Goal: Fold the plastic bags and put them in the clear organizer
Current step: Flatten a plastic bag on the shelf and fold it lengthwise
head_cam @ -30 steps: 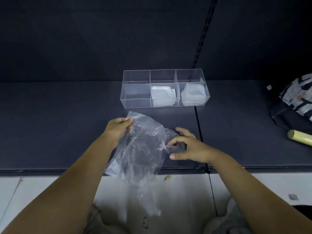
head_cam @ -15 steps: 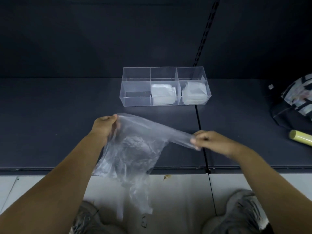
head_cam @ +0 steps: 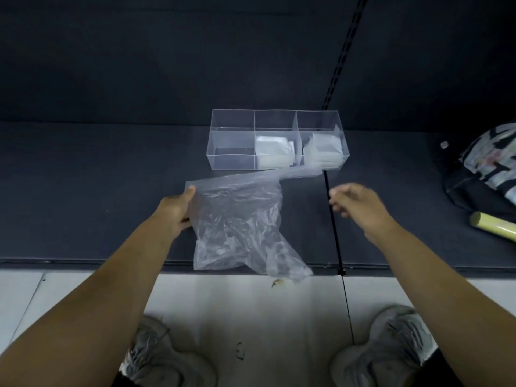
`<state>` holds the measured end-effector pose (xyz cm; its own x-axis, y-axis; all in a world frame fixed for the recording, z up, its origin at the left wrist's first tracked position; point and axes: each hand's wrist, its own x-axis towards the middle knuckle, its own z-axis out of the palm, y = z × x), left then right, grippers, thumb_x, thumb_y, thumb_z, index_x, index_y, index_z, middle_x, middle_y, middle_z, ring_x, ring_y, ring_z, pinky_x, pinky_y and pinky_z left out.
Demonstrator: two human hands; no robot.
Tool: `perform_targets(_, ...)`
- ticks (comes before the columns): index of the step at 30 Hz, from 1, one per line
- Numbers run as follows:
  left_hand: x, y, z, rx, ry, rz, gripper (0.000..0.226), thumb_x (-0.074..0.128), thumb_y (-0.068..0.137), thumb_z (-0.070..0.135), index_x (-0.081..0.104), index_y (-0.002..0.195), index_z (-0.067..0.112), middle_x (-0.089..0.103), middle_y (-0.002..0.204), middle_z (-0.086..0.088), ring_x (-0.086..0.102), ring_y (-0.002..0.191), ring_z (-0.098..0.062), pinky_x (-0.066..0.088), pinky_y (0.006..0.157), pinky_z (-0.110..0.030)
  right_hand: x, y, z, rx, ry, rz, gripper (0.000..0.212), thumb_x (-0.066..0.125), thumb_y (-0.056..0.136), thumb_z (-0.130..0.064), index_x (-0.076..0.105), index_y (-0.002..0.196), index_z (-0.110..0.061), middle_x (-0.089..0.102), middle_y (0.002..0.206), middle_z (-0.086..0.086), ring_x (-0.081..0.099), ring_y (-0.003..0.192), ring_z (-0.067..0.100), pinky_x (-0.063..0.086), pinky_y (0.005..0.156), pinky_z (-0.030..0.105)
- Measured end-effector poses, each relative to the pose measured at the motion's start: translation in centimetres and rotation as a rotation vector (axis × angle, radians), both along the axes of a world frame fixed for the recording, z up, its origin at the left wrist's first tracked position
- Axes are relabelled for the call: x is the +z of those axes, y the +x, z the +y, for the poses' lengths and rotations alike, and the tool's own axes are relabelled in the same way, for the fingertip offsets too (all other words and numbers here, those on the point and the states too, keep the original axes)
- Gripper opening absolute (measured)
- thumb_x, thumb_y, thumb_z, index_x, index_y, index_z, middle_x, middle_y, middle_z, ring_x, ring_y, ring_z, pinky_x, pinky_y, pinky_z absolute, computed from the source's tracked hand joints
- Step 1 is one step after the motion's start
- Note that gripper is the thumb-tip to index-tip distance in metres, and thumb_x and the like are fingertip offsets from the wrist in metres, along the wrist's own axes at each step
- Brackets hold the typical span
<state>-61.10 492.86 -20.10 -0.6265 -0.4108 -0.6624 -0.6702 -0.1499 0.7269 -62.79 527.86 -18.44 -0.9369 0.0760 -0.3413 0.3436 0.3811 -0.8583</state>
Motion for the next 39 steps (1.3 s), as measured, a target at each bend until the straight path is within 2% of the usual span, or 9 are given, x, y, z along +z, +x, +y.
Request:
perform_targets(7,-0.8,8.5,0.2,-0.095,0.143,-0.148,0.034,0.058,0.091,0.046,0.063,0.094,0.012,0.067,0.094,-0.006,0.064,0.088,-0.024,0.051,0.074,-0.038,-0.6,9.4,-3.1,0.591,-0.025,-0.318,0.040,0.080,0.075,-0.034,0.064,0.112,-0.029,0.063,0.111,-0.005,0.061,0.103,0.011,0.048,0.090,0.023)
perform_targets(11,-0.6,10.8,2.0,-0.074,0.181,-0.132,0.019,0.066,0.089,0.031,0.061,0.091,0.012,0.066,0.087,-0.008,0.065,0.075,-0.022,0.057,0.056,-0.027,-2.4,10.7,-5.1,0.299,0.129,-0.114,0.009,0.073,0.081,-0.014,0.066,0.082,-0.008,0.067,0.086,0.012,0.059,0.075,0.021,0.048,0.071,0.030)
perform_targets(17,-1.0,11.5,2.7,0.080,0.137,-0.073,0.016,0.062,0.092,0.019,0.057,0.082,0.009,0.062,0.074,-0.009,0.062,0.056,-0.015,0.051,0.042,-0.017,-3.0,10.4,-3.3,-0.379,0.444,0.184,0.026,0.066,0.089,-0.034,0.050,0.085,-0.014,0.060,0.072,0.003,0.061,0.068,0.029,0.047,0.058,0.033)
perform_targets(21,-1.6,11.8,3.0,0.056,0.119,-0.085,0.015,0.063,0.092,0.019,0.060,0.084,0.007,0.066,0.078,-0.012,0.063,0.067,-0.020,0.055,0.058,-0.027,-3.6,10.5,-1.7,-0.206,-0.143,-0.125,0.040,0.071,0.085,-0.016,0.045,0.115,-0.010,0.066,0.088,0.015,0.065,0.067,0.021,0.055,0.059,0.031)
perform_targets(25,-1.9,12.0,3.3,0.070,0.119,-0.096,0.015,0.063,0.092,0.019,0.061,0.091,0.004,0.067,0.081,-0.014,0.064,0.071,-0.021,0.053,0.066,-0.029,-3.8,11.3,0.8,-0.054,-0.621,-0.394,0.072,0.067,0.084,0.004,0.031,0.136,-0.030,0.056,0.131,0.009,0.064,0.111,0.024,0.049,0.093,0.036)
perform_targets(28,-1.9,12.0,3.4,0.078,0.094,-0.091,0.014,0.063,0.092,0.019,0.061,0.094,0.005,0.068,0.082,-0.013,0.065,0.071,-0.021,0.053,0.064,-0.028,-3.5,11.2,1.1,-0.185,-0.770,-0.401,0.036,0.069,0.085,-0.013,0.052,0.117,-0.016,0.069,0.114,0.011,0.068,0.104,0.021,0.053,0.086,0.034)
perform_targets(30,-2.0,12.0,3.6,0.081,0.076,-0.093,0.014,0.063,0.092,0.019,0.061,0.095,0.004,0.068,0.081,-0.013,0.065,0.071,-0.021,0.054,0.064,-0.028,-3.5,10.7,0.4,-0.409,-0.615,-0.317,0.006,0.067,0.088,-0.008,0.063,0.093,-0.008,0.070,0.081,0.013,0.069,0.068,0.012,0.055,0.060,0.022)
perform_targets(33,-2.4,12.3,4.0,0.079,0.046,-0.096,0.016,0.064,0.091,0.016,0.063,0.095,0.000,0.067,0.077,-0.013,0.064,0.066,-0.021,0.055,0.056,-0.024,-4.0,10.0,0.3,-0.677,-0.322,-0.163,0.018,0.061,0.086,0.007,0.061,0.078,-0.009,0.060,0.065,0.010,0.054,0.040,0.004,0.045,0.041,0.014)
perform_targets(39,-2.4,13.0,5.2,-0.166,-0.169,-0.049,0.020,0.070,0.086,0.022,0.071,0.081,0.002,0.066,0.061,-0.005,0.063,0.059,-0.019,0.055,0.059,-0.027,-4.1,9.7,1.6,-0.664,0.239,-0.092,0.013,0.059,0.088,0.000,0.065,0.094,-0.010,0.067,0.102,0.016,0.063,0.091,0.032,0.048,0.079,0.036)
